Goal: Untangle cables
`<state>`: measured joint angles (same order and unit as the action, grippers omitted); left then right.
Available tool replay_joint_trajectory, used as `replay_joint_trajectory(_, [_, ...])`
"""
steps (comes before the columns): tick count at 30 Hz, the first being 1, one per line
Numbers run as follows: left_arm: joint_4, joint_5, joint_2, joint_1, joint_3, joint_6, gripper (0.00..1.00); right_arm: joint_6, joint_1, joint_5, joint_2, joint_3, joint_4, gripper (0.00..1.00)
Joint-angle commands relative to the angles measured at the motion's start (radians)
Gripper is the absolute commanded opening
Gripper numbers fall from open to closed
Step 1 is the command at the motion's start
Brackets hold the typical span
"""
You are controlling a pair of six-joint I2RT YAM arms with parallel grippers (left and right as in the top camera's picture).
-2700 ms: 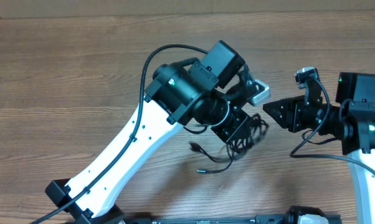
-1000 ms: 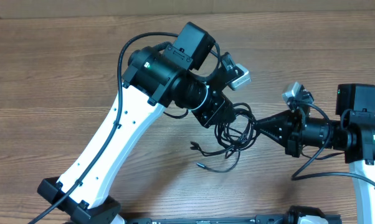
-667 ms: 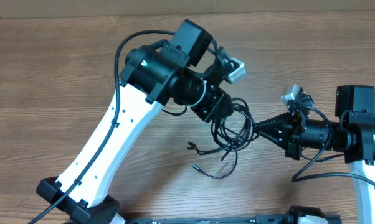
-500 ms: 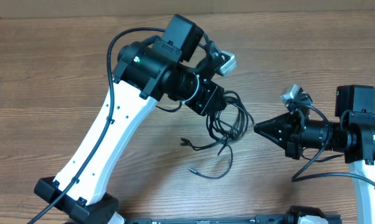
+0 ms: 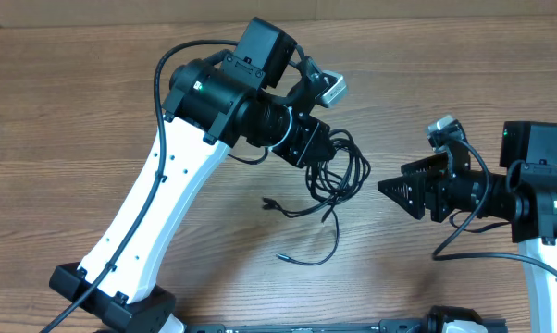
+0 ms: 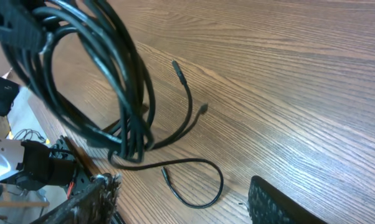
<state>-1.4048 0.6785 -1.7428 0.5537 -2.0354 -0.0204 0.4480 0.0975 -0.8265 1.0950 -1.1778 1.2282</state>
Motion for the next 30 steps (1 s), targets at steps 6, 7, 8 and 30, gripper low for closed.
replay_joint_trajectory(6, [0.029,0.127,0.03,0.021,-0.015,0.002,0.04,-0.087,0.0,0.042,-0.005,0.0,-0.061,0.67])
replay_joint_trajectory(7, [0.029,0.127,0.03,0.026,-0.015,0.002,0.04,-0.104,0.0,0.058,-0.005,0.0,-0.071,0.67])
replay_joint_trajectory(8, [0.029,0.127,0.03,0.03,-0.015,0.002,0.04,-0.126,0.0,0.075,-0.005,0.0,-0.081,0.68])
replay_joint_trajectory(30, [0.07,-0.103,0.03,0.101,-0.015,-0.093,0.04,-0.095,0.0,0.049,0.001,0.0,-0.05,0.66])
